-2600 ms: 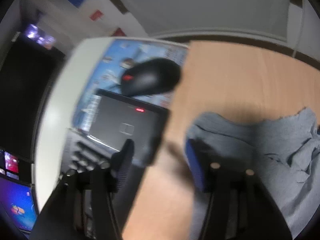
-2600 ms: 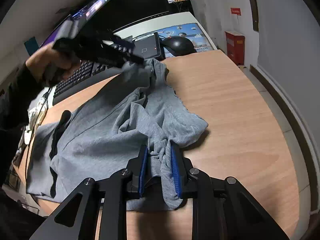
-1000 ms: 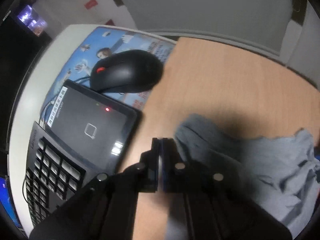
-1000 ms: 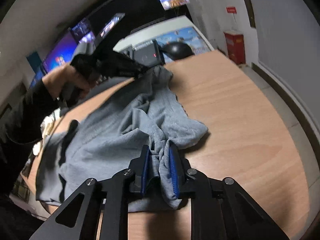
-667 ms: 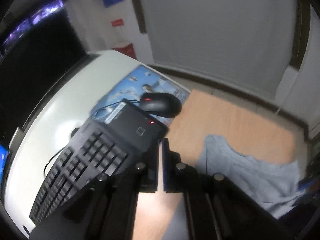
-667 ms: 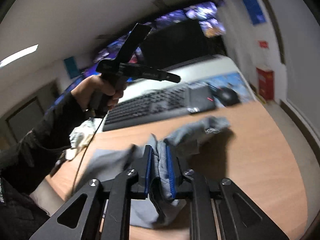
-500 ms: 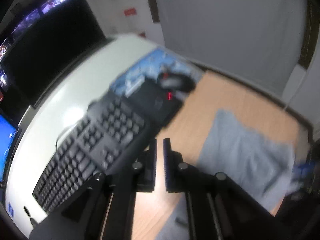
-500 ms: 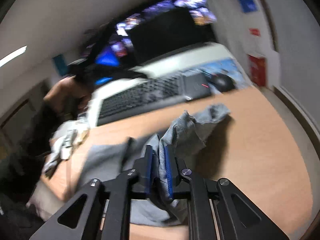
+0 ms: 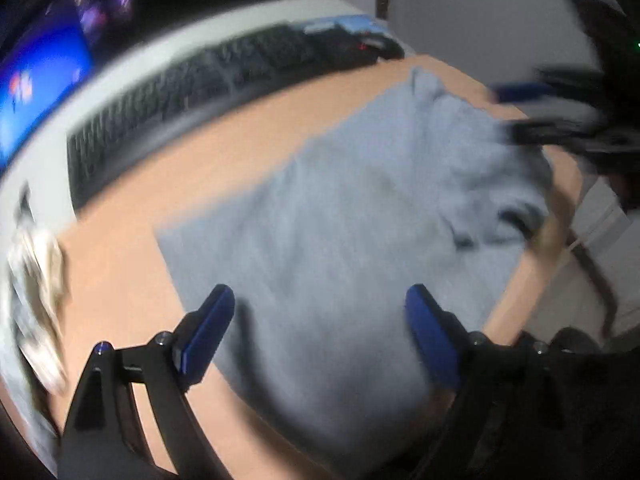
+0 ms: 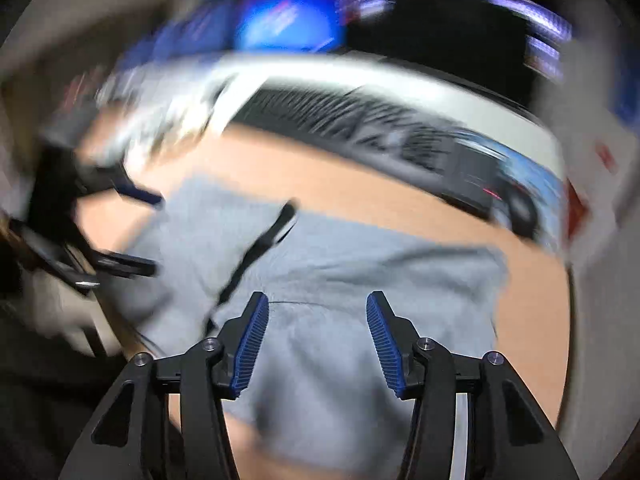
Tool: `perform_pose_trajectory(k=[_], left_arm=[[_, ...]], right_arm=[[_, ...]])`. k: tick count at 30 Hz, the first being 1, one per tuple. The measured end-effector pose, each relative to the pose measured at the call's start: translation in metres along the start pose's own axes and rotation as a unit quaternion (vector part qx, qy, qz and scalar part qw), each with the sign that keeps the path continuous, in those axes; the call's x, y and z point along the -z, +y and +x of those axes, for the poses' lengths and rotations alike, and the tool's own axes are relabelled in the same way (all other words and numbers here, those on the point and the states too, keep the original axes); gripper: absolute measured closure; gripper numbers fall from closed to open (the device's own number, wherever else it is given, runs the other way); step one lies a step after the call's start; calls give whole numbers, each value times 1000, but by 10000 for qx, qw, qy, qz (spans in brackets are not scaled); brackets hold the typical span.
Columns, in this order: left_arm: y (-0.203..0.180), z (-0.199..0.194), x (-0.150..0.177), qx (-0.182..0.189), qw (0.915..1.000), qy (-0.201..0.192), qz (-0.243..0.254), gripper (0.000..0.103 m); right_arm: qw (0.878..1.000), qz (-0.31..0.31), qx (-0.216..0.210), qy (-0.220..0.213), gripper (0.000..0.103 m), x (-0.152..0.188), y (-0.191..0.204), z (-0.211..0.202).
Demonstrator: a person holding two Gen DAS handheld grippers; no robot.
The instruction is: Fold clothes
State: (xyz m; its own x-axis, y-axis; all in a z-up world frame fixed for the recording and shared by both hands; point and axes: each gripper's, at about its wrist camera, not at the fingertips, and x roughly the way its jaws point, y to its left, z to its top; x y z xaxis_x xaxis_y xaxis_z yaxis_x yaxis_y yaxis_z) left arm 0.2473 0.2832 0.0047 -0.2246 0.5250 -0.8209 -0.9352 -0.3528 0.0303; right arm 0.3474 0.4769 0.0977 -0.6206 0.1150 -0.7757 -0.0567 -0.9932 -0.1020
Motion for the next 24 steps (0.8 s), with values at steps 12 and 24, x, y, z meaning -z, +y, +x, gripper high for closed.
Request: perform_pose_trajectory(k=[12,24], left_arm=[[42,66,-39,-629,9948,383,705,0],[104,45,-112,-168,9995,123,234,1]], right_arm=[[9911,128,-247,1298,50,-16,-17,91],[9985,-242,103,490,45,-36,8,44]])
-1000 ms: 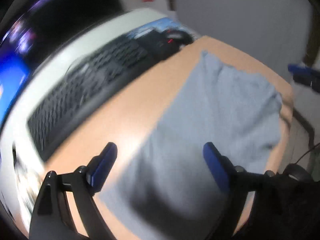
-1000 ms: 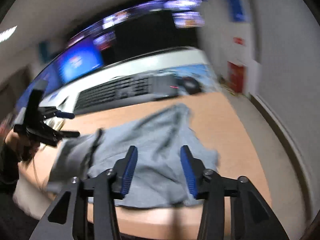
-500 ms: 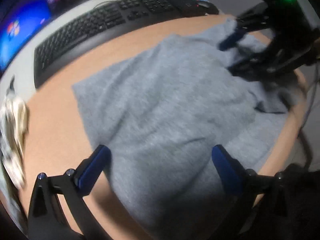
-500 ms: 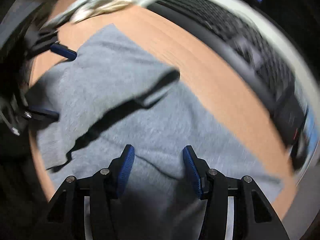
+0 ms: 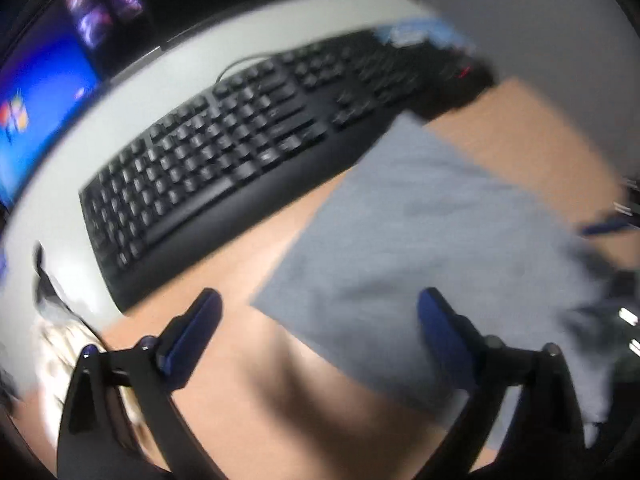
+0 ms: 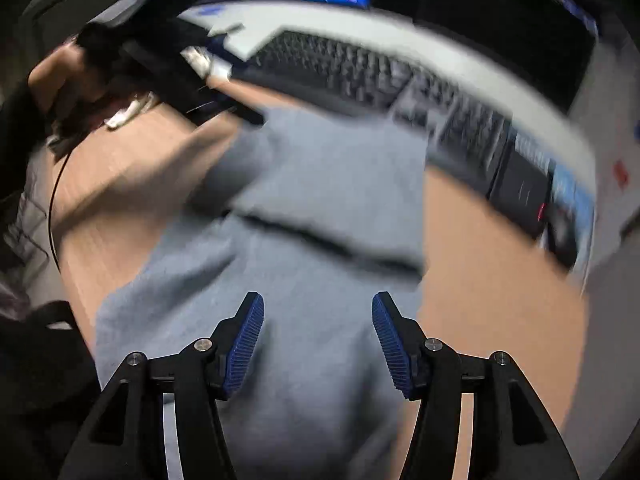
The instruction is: Fold clothes
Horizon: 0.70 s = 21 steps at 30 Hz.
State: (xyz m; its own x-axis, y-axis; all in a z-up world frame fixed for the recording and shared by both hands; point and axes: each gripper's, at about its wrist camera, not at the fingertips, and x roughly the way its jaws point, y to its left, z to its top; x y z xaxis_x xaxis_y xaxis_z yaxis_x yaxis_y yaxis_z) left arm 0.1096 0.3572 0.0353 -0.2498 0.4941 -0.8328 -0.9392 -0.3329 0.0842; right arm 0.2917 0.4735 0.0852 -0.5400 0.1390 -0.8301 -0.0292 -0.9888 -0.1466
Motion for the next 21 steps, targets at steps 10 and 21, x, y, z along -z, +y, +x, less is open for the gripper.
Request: perform_pose_trajectory(k=[10,21], left_arm=[[-52,41,43,-309,9974,319,565,0],[12,32,44,-1614,9864,325,34,1]], right_arm=[[9891,-654,-1005,852,22,-8,4,65],[9920,990,-778,13,15,-4,44,40]])
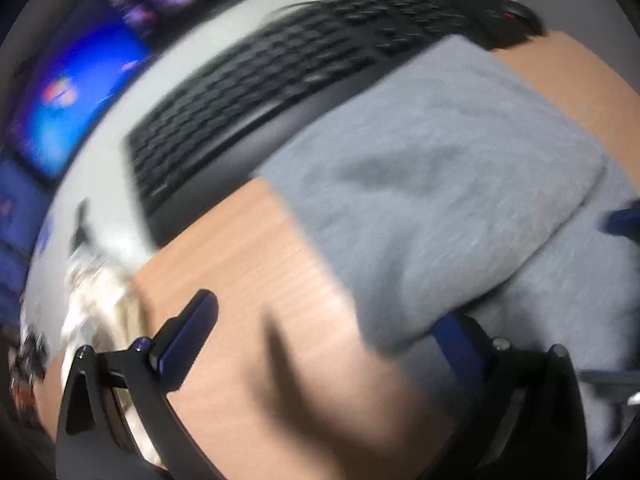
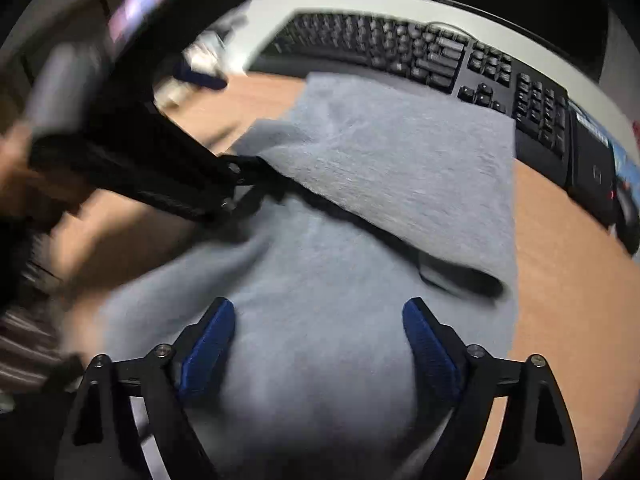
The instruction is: Fold clothes
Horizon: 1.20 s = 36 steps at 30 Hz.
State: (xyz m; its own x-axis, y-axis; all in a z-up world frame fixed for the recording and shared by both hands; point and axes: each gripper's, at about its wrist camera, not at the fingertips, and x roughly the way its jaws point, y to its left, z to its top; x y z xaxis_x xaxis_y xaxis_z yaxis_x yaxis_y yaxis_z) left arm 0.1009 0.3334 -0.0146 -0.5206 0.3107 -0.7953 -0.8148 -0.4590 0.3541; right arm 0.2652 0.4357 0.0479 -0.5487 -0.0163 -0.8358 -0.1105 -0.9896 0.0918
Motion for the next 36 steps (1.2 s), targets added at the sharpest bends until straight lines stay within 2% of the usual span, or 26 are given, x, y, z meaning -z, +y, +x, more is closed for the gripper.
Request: perform_pose_trajectory(k=[2,4,6,8,9,11,12,14,15,17,21,24,27,29,32,36], left_arm=[[5,-28,19,182,9992,-286,-230,1],[-1,-62,40,572,9953,-699,-361,1],[-17,-89,59,811,9903,-1050,-405,0],[-40,-98,67,871,9889,-1171,-293,0],[-52,-102,74,720,9902,-1176,-215,0],[-75,-107,88,485,9922,-1146,2,0],[-86,-108,96,538,9921,-1129,127,0],[-104,-111,113,704,9915,-1077,191,0],[-108,-111,119,733,9920,-1020,142,0],[-113,-108,131,747,9928,-940,-43,0],[-113,-105,150,796,9905,-930,-630,0],[-119,-108,161,562,9922,-1001,-480,0],[-121,-103,169,372,9947,-859,-429,0],[-115,-104,172,218,9942,-903,-550,0],[-104,-110,174,223,9915,-997,-811,0],[-105,-116,173,997,9821,-1110,-1149,0]], right_arm=[[9982,-33,-497,-328,15,19,3,-37],[9940,-379,-769,-681,15,45,12,-83],[9857,-869,-1099,-939,15,82,30,-122],[9755,-1177,-1467,-1144,15,115,54,-149],[9720,-1190,-1599,-1248,15,129,62,-155],[9761,-1235,-1336,-1191,15,145,70,-155],[9802,-1385,-895,-1097,15,153,72,-150],[9804,-1693,42,-1005,15,171,75,-141],[9800,-1713,364,-940,15,178,71,-132],[9836,-1522,664,-706,15,178,54,-108],[9904,-1134,547,-577,15,172,26,-68],[9910,-1056,475,-677,15,177,20,-64],[9912,-984,539,-698,15,183,13,-64],[9927,-849,468,-718,15,182,10,-63],[9949,-616,256,-754,15,182,5,-59],[9955,-534,222,-756,15,180,7,-53]])
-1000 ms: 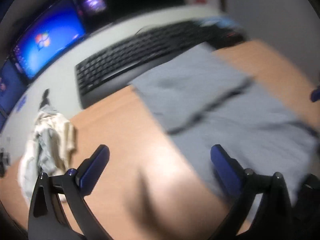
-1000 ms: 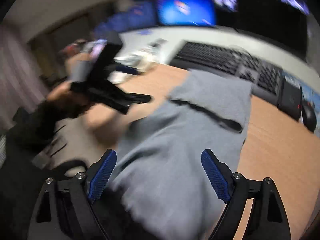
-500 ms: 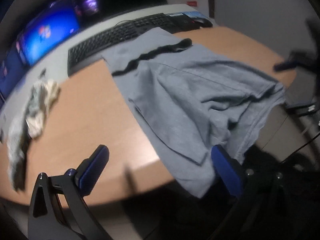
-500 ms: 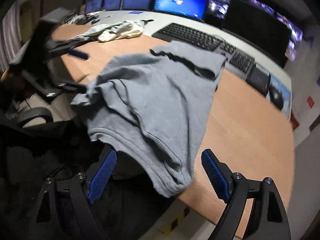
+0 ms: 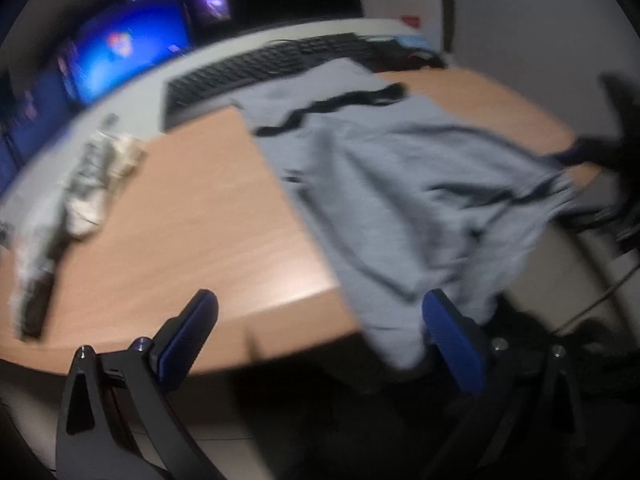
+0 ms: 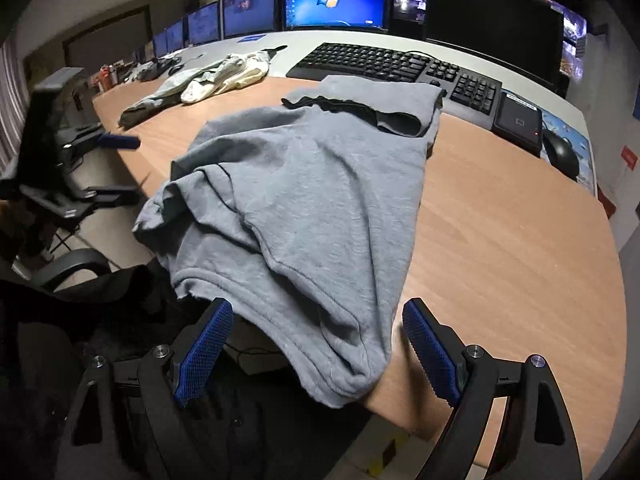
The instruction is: Fold clothes
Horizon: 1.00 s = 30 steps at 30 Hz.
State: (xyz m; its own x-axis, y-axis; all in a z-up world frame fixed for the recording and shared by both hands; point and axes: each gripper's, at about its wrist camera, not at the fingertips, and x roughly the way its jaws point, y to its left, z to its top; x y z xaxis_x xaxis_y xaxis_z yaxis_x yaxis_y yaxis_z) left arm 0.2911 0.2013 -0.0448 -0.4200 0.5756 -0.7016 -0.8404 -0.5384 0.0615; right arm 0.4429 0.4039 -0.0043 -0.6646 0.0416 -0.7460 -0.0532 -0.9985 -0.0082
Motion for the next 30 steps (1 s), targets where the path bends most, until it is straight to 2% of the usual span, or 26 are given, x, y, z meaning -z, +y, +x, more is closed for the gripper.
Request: perform_pose_trajectory(k=[2,4,6,8,10,14,18,20,22,27,30], left_arm=[[-10,0,-1,48,9998,-189,82,0],[-23,-9,-7,-187,9972,-693,217,0],[-38,-19,-18,-465,9907,-1181,500,0],[-51,-19,-33,-860,9839,-1404,701,0],[-54,-8,-41,-753,9878,-1220,606,0],[-49,8,-27,-262,9966,-707,329,1],[-37,7,-4,-55,9987,-445,250,1],[-30,7,7,318,9992,-232,14,1],[-26,9,18,435,9989,-62,-141,1],[-27,4,18,517,9973,-431,-292,3],[-35,9,17,536,9975,-432,-182,4]], right_arm=[[10000,36,-21,-14,15,0,1,2],[9999,114,-121,-12,15,2,0,4],[9998,155,-116,-12,15,2,0,5],[9998,173,-123,-18,15,2,0,4],[9998,160,-122,9,15,0,2,5],[9998,123,-143,-5,15,1,4,5],[9998,58,-177,-75,15,3,3,4],[9998,27,-168,-86,15,4,3,4],[9998,-13,-155,-83,15,5,4,4],[9989,268,-322,-227,15,5,-2,2],[9989,291,-313,-214,15,4,-2,3]])
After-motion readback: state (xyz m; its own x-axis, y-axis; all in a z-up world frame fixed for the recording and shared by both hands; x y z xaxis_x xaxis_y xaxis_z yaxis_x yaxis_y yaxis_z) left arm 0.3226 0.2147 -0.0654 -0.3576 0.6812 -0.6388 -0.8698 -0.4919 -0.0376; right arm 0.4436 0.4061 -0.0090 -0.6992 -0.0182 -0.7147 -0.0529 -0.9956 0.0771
